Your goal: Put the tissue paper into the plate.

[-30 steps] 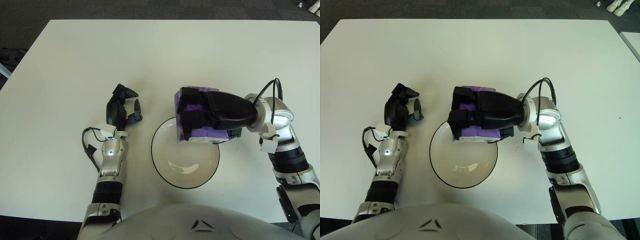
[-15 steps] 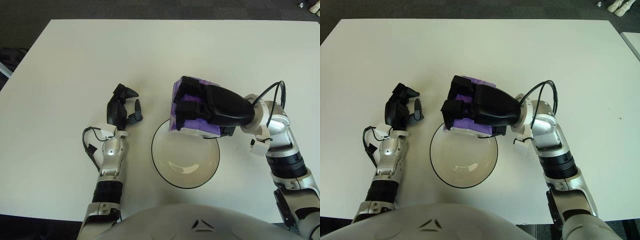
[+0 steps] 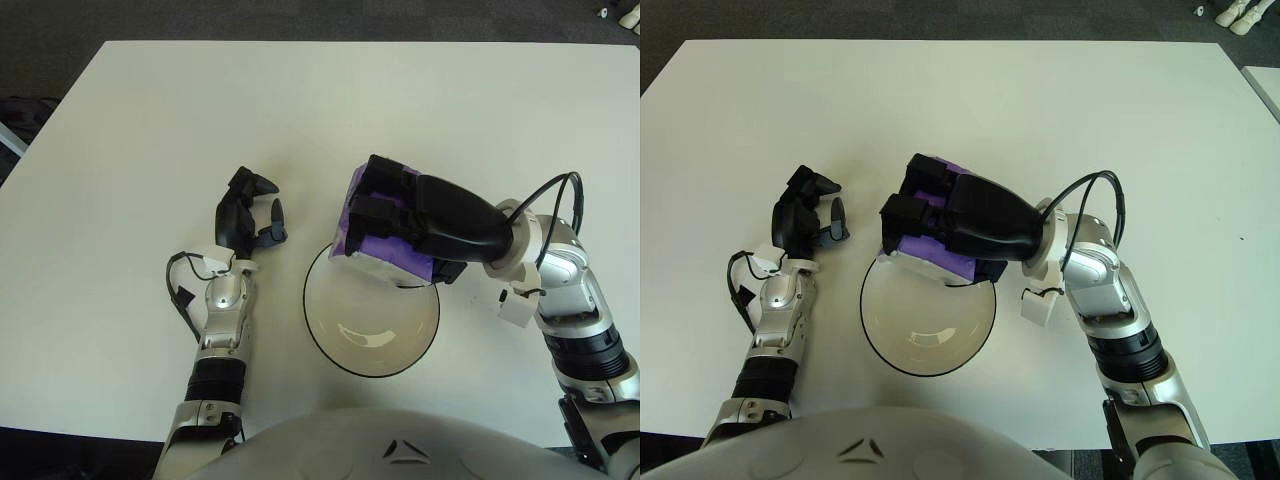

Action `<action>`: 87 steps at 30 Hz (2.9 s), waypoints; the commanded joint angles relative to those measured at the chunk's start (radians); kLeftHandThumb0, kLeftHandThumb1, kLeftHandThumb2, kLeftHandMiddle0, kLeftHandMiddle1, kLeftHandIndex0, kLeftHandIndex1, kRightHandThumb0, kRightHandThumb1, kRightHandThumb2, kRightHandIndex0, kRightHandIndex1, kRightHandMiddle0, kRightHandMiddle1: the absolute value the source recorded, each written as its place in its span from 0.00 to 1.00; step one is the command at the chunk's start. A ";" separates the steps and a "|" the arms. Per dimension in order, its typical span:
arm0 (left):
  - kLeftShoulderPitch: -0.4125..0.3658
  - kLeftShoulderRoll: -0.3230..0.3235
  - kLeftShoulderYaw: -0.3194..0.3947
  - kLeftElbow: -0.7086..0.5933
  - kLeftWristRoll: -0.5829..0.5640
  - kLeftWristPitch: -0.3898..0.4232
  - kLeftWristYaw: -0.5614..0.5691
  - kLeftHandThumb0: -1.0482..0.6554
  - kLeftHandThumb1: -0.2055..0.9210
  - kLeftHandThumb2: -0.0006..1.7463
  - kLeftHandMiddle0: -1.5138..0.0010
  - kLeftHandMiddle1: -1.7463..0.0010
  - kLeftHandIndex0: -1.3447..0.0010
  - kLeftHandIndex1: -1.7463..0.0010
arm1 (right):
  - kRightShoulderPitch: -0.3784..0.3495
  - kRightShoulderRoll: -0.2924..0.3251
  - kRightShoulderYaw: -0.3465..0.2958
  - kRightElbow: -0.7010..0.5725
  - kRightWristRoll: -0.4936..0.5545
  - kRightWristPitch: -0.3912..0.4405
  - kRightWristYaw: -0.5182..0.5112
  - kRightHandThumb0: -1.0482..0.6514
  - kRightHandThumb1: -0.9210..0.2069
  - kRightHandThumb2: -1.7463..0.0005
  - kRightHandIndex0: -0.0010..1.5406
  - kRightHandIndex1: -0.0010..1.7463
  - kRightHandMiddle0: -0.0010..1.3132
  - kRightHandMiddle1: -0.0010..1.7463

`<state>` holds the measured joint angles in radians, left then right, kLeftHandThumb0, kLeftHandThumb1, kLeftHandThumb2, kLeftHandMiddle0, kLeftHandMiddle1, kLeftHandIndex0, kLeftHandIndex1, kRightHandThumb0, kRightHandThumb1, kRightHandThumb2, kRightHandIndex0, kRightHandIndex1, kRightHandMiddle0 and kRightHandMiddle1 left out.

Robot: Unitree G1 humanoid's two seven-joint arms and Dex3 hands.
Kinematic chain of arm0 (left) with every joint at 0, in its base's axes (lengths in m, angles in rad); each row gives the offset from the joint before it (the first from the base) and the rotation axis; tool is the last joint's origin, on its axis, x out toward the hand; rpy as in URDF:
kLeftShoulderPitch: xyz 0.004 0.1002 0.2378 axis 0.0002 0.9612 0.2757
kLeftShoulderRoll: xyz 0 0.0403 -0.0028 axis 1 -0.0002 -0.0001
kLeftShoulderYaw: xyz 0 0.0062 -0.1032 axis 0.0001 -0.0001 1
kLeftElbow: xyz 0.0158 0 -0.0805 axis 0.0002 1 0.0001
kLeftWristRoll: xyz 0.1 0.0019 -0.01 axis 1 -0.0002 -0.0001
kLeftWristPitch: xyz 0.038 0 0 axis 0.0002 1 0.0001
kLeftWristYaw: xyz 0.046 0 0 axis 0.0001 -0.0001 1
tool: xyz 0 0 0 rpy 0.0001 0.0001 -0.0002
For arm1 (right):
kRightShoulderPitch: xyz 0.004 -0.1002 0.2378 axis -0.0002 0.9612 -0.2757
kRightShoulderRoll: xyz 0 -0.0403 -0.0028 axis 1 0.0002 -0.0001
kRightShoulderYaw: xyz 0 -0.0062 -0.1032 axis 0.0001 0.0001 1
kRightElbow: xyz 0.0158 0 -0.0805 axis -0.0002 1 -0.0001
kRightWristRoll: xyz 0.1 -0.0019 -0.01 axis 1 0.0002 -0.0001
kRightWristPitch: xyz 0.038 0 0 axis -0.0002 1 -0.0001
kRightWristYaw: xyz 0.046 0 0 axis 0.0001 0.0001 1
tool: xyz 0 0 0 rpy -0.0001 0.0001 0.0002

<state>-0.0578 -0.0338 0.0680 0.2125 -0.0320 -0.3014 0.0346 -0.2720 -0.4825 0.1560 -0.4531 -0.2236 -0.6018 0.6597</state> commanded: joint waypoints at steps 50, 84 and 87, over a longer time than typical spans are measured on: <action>0.052 0.002 0.008 0.173 -0.006 -0.051 -0.023 0.35 0.54 0.70 0.38 0.00 0.59 0.00 | 0.002 -0.101 0.038 -0.024 -0.059 0.012 -0.063 0.08 0.00 0.46 0.00 0.00 0.00 0.00; 0.003 -0.009 0.032 0.282 -0.003 -0.102 0.002 0.34 0.47 0.75 0.34 0.00 0.55 0.00 | -0.056 -0.181 -0.142 0.157 0.078 -0.285 -0.154 0.24 0.00 0.45 0.00 0.00 0.00 0.00; 0.019 -0.014 0.024 0.235 0.006 -0.073 0.012 0.34 0.48 0.74 0.35 0.00 0.56 0.00 | -0.023 -0.207 -0.190 0.191 0.101 -0.353 -0.170 0.27 0.00 0.46 0.00 0.00 0.00 0.00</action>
<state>-0.1923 -0.0215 0.1067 0.3609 -0.0499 -0.4339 0.0241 -0.3295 -0.6527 0.0252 -0.2948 -0.1665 -0.8720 0.5171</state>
